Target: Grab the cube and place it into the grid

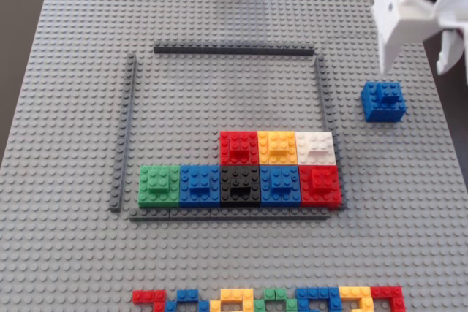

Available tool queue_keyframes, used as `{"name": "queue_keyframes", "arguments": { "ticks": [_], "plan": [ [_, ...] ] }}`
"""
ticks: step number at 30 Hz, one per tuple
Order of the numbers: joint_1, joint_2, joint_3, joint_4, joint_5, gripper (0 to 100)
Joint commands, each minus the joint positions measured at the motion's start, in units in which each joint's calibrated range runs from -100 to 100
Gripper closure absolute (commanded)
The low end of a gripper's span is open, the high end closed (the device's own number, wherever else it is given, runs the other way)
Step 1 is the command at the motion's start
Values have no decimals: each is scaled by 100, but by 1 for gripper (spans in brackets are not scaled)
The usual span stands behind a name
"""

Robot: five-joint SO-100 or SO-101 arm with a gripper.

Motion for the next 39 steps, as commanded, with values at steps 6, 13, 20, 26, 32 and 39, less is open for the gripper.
{"name": "queue_keyframes", "arguments": {
  "ticks": [6,13,20,26,32,39],
  "plan": [
    [80,32,-169,-86,-5,73],
    [87,161,-70,-173,-15,73],
    [95,247,-6,-242,-24,73],
    [102,307,75,-305,-39,73],
    [102,307,148,-320,-24,75],
    [117,273,293,-349,-15,85]
  ]
}}
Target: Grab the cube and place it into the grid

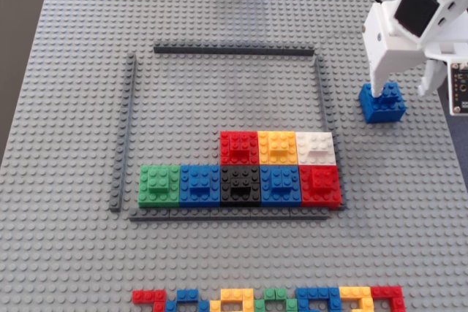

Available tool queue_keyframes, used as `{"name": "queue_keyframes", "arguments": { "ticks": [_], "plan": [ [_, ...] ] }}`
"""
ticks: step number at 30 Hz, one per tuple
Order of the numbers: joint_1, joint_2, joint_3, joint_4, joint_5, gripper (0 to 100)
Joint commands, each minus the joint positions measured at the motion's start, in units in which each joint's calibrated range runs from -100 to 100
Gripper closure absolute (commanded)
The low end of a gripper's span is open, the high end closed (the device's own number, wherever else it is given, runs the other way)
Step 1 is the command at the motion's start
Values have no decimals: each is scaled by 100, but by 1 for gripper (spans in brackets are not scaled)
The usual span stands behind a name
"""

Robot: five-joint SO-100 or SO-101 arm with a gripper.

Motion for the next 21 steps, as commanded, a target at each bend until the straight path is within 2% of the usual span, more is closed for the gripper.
{"name": "queue_keyframes", "arguments": {
  "ticks": [1,5,21],
  "plan": [
    [44,-168,46,-32,-15,87],
    [44,-220,110,-47,-15,91],
    [162,-882,182,80,88,96]
  ]
}}
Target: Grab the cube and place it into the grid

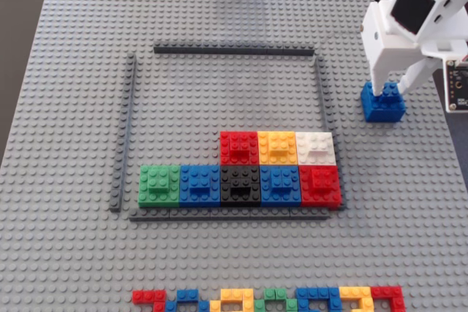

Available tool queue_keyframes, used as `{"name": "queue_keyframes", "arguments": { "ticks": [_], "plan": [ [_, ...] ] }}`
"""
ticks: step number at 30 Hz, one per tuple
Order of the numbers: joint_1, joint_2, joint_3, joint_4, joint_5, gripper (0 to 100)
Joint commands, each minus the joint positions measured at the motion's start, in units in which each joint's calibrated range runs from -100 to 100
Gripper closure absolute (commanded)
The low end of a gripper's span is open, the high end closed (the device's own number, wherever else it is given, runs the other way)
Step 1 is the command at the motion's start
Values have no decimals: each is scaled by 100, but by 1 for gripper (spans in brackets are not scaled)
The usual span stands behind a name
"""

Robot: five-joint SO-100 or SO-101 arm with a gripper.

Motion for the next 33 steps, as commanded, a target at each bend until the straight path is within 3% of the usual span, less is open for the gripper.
{"name": "queue_keyframes", "arguments": {
  "ticks": [1,17,33],
  "plan": [
    [140,-747,-84,139,49,97],
    [413,-2407,-229,823,405,98],
    [1576,-4909,2100,662,947,98]
  ]
}}
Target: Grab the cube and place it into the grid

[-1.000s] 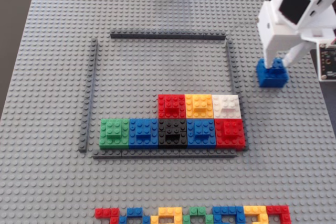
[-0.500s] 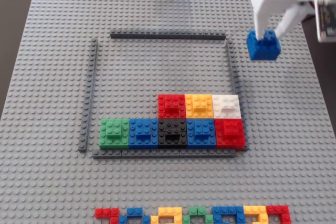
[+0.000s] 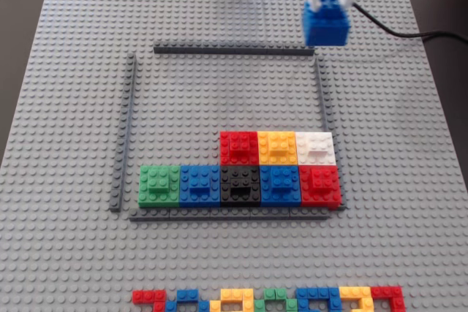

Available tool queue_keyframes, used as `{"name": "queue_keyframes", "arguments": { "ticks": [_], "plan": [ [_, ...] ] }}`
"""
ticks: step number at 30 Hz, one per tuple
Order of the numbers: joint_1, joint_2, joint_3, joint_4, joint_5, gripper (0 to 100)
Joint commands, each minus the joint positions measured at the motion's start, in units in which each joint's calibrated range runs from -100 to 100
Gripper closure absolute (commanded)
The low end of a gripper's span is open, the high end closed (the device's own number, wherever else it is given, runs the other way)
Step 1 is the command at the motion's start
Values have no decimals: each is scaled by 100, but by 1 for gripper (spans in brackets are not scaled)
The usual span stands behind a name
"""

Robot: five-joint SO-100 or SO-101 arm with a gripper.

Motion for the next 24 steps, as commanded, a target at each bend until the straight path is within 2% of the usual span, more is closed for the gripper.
{"name": "queue_keyframes", "arguments": {
  "ticks": [1,12,24],
  "plan": [
    [352,-1077,622,-115,147,98],
    [1148,-1834,1718,-335,498,98],
    [2135,-1094,1374,-525,1128,98]
  ]
}}
